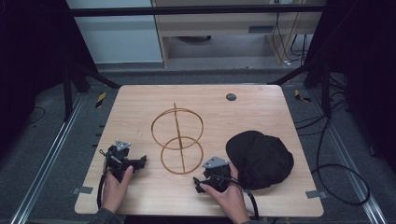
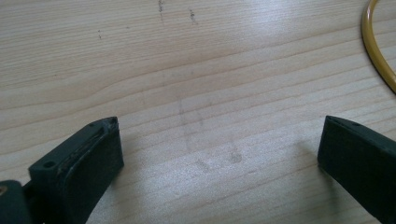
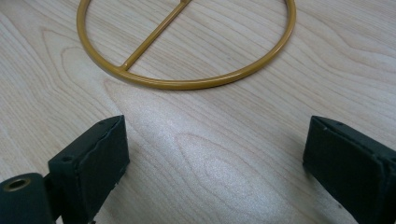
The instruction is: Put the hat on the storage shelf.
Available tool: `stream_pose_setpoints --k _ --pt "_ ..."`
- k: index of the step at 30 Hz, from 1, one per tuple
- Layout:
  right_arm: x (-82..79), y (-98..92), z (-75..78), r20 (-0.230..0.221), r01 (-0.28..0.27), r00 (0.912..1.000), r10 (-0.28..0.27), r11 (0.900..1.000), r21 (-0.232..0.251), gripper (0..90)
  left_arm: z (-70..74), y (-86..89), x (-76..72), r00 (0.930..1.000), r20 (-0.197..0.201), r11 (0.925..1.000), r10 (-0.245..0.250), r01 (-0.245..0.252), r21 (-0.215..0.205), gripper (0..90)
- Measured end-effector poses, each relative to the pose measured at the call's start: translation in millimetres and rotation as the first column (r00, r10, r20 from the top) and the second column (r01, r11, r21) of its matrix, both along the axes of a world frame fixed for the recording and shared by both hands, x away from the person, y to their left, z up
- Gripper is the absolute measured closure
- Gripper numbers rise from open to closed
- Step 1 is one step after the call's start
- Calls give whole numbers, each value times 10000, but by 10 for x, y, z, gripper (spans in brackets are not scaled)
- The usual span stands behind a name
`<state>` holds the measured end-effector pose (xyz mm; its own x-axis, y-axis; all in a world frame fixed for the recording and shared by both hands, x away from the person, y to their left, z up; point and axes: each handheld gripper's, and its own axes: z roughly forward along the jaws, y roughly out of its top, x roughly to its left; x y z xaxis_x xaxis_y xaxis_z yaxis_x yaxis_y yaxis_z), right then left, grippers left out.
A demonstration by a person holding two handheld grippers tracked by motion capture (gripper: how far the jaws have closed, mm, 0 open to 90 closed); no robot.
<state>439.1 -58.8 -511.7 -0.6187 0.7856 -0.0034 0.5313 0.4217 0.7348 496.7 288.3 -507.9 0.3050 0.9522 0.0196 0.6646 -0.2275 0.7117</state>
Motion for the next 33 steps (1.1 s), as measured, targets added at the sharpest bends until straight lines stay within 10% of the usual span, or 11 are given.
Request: stream_pose_setpoints --k 6,17,24,33 --pt "-1 7 41 -47 54 10000 -54 9999 -99 80 0 4 4 10000 -4 10000 -68 68 -17 0" --pt "-156 -94 722 633 -26 9980 78 9966 -822 104 0 5 8 9999 -13 9999 -127 126 -27 0" --pt "-289 -508 1233 935 378 9952 -271 9927 -1142 119 -2 3 0 9999 -2 9999 -160 160 -24 0" --pt "-300 -1141 1436 624 1390 9892 -1323 9832 -1183 119 0 -3 -7 9999 -21 9999 -150 150 -7 0"
